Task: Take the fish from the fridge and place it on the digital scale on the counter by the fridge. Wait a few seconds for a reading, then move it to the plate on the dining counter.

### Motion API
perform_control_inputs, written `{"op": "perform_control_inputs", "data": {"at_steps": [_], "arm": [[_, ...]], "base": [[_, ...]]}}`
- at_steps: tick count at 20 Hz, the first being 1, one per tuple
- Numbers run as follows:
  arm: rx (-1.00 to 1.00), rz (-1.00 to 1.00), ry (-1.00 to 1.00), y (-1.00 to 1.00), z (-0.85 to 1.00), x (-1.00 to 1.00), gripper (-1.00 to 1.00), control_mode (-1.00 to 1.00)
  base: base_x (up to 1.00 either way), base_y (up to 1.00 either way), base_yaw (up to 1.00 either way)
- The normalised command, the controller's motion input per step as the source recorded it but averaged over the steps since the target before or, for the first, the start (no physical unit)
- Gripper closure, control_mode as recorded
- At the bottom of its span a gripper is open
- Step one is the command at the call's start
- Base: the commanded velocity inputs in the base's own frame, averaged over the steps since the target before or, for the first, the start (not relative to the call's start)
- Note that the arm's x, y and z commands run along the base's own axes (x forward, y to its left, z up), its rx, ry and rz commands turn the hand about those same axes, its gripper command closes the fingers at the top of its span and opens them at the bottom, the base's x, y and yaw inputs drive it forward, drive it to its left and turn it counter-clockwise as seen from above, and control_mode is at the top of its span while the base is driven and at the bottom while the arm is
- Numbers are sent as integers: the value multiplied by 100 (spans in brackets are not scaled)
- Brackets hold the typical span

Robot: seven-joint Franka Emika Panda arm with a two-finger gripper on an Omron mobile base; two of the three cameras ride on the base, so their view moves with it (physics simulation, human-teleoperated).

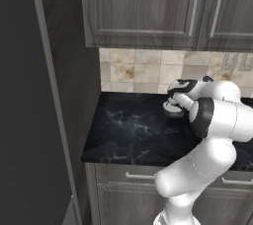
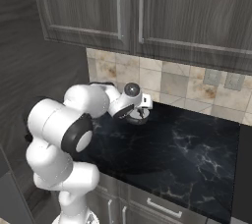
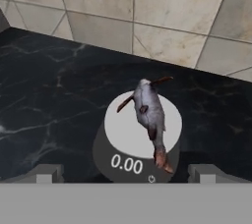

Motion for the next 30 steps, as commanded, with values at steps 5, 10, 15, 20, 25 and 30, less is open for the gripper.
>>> {"op": "perform_control_inputs", "data": {"at_steps": [5, 10, 15, 20, 25, 30], "arm": [[0, 0, 4, -9, -27, 35, -100, -100], [0, 0, 7, -10, -21, 38, -100, -100], [0, 0, 7, -14, -16, 36, -100, -100], [0, 0, 6, -10, -16, 33, -100, -100], [0, 0, 6, -3, -17, 27, -100, -100], [0, 0, 4, 0, -19, 28, -100, -100]], "base": [[0, 0, 0], [0, 0, 0], [0, 0, 0], [0, 0, 0], [0, 0, 0], [0, 0, 0]]}}
